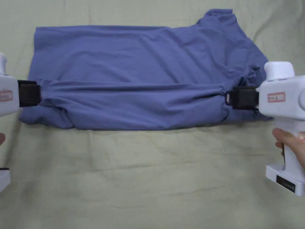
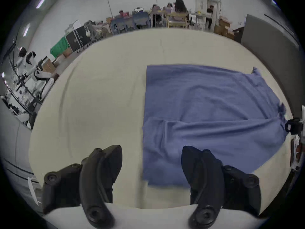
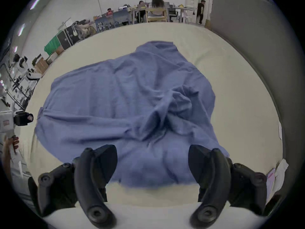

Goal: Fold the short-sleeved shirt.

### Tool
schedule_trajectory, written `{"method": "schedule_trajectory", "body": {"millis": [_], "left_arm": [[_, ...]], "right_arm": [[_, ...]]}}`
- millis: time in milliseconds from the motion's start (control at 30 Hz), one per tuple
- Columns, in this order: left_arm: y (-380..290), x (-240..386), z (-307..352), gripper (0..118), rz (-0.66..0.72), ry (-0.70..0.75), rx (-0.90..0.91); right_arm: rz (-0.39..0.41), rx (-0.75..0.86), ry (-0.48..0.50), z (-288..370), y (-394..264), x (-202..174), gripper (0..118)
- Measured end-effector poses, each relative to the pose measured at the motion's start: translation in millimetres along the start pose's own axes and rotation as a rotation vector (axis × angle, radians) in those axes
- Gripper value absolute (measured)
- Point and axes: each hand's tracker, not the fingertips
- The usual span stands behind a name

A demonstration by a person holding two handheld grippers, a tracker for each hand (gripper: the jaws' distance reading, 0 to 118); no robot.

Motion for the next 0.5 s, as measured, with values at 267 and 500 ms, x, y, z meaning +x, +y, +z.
{"method": "schedule_trajectory", "body": {"millis": [267, 500], "left_arm": [[-108, 9, 148, 0, 0.059, 0.062, 0.223], [-107, 16, 129, 0, -0.012, 0.0, 0.128]], "right_arm": [[-0.069, 0.256, 0.03, 124, -110, -20, 3], [-0.072, 0.224, 0.007, 134, -133, -23, 3]]}}
